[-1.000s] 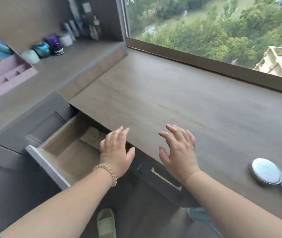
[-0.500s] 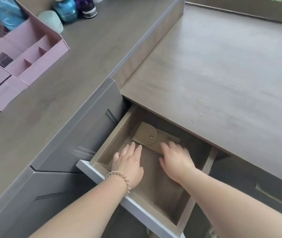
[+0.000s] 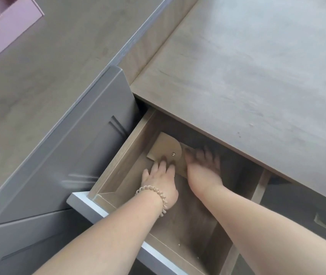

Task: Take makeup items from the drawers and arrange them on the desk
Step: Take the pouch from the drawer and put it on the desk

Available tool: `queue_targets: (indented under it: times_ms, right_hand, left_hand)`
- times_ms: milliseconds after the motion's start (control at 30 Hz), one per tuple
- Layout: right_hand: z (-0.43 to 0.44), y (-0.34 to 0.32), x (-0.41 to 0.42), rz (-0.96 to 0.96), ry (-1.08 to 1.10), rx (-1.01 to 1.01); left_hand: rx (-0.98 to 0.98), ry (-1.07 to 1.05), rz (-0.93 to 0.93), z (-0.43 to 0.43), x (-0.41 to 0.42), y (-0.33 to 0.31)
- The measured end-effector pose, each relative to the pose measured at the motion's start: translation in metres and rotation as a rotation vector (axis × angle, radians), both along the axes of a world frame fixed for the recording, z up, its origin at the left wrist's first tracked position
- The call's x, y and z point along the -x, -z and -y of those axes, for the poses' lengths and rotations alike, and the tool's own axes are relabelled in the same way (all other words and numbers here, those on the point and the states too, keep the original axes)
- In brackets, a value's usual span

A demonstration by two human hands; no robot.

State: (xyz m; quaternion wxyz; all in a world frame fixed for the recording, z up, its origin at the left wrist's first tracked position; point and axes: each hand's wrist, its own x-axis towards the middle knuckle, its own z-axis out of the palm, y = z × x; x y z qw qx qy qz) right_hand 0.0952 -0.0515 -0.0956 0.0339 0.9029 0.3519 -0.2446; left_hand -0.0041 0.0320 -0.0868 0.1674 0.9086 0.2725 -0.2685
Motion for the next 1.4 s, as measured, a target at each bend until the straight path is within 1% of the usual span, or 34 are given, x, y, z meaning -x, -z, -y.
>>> queue_targets:
  times_ms: [67, 100, 167, 233, 267, 333, 400, 467, 533, 600, 667, 733, 833, 1000, 1067, 1133, 1300, 1400]
  right_hand:
    - [0.003, -0.001, 0.005, 0.048, 0.01, -0.066]
    - [0.004, -0.004, 0.009, 0.041, 0.016, -0.094]
    - [0.006, -0.01, 0.017, -0.022, 0.048, -0.15]
    - [0.007, -0.022, 0.024, -0.091, 0.062, -0.249]
    - [0.008, -0.028, 0.029, -0.115, 0.055, -0.301]
    - [0.013, -0.044, 0.035, -0.149, 0.067, -0.419]
    - [0.022, -0.068, 0.037, -0.193, 0.155, -0.579]
    - [0.034, -0.097, 0.033, -0.245, 0.27, -0.73]
    - [0.057, -0.13, 0.022, -0.306, 0.418, -0.859]
    - [0.08, -0.157, 0.009, -0.34, 0.545, -0.968]
    - [0.115, -0.183, -0.007, -0.279, 0.625, -1.071]
    - [0.146, -0.203, -0.02, -0.233, 0.662, -1.114]
    - [0.212, -0.229, -0.041, -0.179, 0.744, -1.109]
    - [0.344, -0.248, -0.076, -0.059, 0.825, -1.044]
    - [0.403, -0.249, -0.09, -0.03, 0.88, -1.053]
    - [0.47, -0.247, -0.107, -0.029, 0.93, -1.077]
    - [0.607, -0.239, -0.148, -0.004, 1.022, -1.045]
    - [0.669, -0.225, -0.171, -0.007, 1.09, -1.034]
  left_hand:
    - [0.056, -0.084, 0.001, 0.0, 0.006, -0.006]
    - [0.1, -0.161, -0.006, 0.001, 0.009, -0.01]
    - [0.233, -0.371, -0.022, 0.002, 0.013, -0.021]
    - [0.376, -0.575, 0.0, 0.004, 0.017, -0.031]
    - [0.436, -0.655, 0.045, 0.006, 0.018, -0.037]
    - [0.514, -0.769, 0.205, 0.012, 0.018, -0.053]
    - [0.54, -0.818, 0.377, 0.021, 0.014, -0.073]
    - [0.573, -0.824, 0.551, 0.031, 0.007, -0.098]
    - [0.656, -0.785, 0.692, 0.046, -0.008, -0.123]
    - [0.754, -0.735, 0.781, 0.061, -0.024, -0.142]
    - [0.854, -0.631, 0.812, 0.086, -0.047, -0.166]
    - [0.88, -0.515, 0.848, 0.108, -0.066, -0.18]
    - [0.849, -0.343, 0.88, 0.159, -0.098, -0.205]
    - [0.686, -0.037, 0.853, 0.276, -0.147, -0.225]
    - [0.6, 0.058, 0.862, 0.334, -0.167, -0.232]
    - [0.57, 0.086, 0.861, 0.403, -0.188, -0.236]
    - [0.635, 0.068, 0.788, 0.545, -0.231, -0.226]
    - [0.692, 0.084, 0.704, 0.602, -0.25, -0.22]
